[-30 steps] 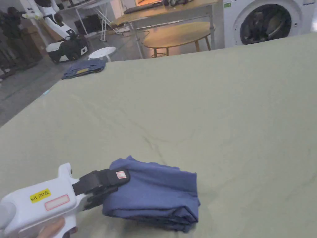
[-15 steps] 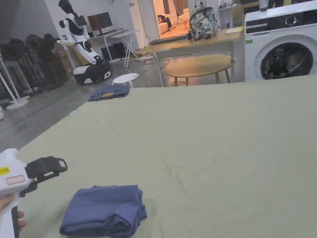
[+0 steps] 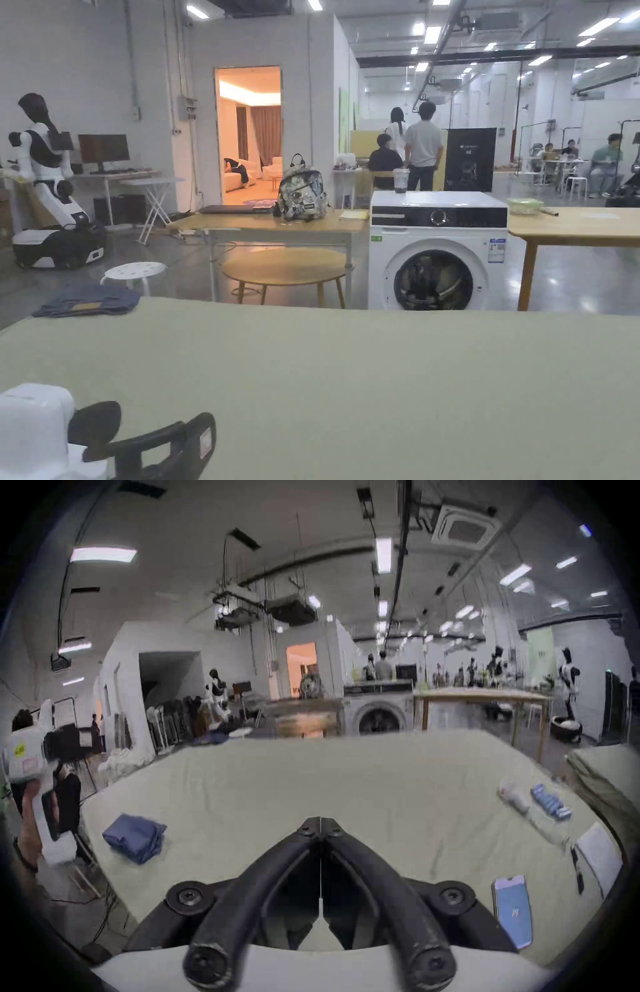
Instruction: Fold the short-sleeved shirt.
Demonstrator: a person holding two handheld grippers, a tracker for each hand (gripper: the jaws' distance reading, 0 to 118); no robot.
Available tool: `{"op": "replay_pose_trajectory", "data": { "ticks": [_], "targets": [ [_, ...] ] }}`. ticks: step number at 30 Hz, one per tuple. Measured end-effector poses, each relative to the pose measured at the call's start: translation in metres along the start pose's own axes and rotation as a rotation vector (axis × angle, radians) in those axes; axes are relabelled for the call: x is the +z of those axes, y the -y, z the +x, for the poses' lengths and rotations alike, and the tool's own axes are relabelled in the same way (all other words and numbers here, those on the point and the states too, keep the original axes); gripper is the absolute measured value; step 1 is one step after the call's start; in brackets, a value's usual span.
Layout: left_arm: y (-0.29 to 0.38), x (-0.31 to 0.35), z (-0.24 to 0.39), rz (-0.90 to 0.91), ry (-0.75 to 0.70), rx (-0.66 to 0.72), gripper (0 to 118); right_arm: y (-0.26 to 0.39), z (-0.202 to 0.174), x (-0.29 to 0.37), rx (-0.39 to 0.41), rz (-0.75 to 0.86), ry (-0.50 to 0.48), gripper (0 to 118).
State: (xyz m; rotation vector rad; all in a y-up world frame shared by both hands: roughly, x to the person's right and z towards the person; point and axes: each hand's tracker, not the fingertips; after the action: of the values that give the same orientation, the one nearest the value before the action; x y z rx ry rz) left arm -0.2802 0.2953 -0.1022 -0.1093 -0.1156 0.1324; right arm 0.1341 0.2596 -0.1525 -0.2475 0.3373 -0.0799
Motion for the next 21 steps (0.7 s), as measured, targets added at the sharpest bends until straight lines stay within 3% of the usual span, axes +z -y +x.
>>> {"op": "replay_pose_trajectory", "data": {
  "ticks": [1,3,4,5,7,8,10,12,14,18,21],
  "targets": [
    [-0.001,-0.008,0.013,0.012,0.05,0.058,85,-0.005,-0.005,-0.003,0.011,0.022,0.015,0],
    [-0.001,-0.025,0.02,-0.006,0.174,0.191,36,-0.011,-0.012,-0.01,0.021,0.067,0.01,0],
    [0.001,-0.03,0.028,0.037,0.169,0.212,9,-0.012,-0.015,-0.015,0.031,0.076,0.006,0],
    [0.002,-0.032,0.032,0.051,0.103,0.184,0,-0.012,-0.02,-0.016,0.054,0.077,0.006,0],
    [0.006,-0.024,0.047,0.1,0.026,0.087,0,-0.009,-0.032,-0.011,0.147,0.024,0.052,0],
    [0.011,-0.019,0.057,0.107,-0.042,0.023,0,-0.003,-0.04,-0.005,0.191,0.021,0.139,0],
    [0.023,-0.007,0.083,0.098,-0.182,-0.087,0,0.008,-0.048,0.004,0.154,0.047,0.236,0],
    [0.035,0.003,0.089,0.024,-0.175,-0.018,0,0.011,-0.043,0.008,0.113,0.058,0.137,0],
    [0.05,0.011,0.087,-0.006,-0.114,0.076,0,0.017,-0.044,0.014,0.076,0.101,0.172,0],
    [0.046,0.006,0.091,-0.018,-0.151,-0.018,0,0.021,-0.043,0.016,0.061,0.117,0.179,0],
    [0.045,0.01,0.093,0.005,-0.107,0.013,0,0.024,-0.044,0.013,0.084,0.093,0.194,1]
  ]
}}
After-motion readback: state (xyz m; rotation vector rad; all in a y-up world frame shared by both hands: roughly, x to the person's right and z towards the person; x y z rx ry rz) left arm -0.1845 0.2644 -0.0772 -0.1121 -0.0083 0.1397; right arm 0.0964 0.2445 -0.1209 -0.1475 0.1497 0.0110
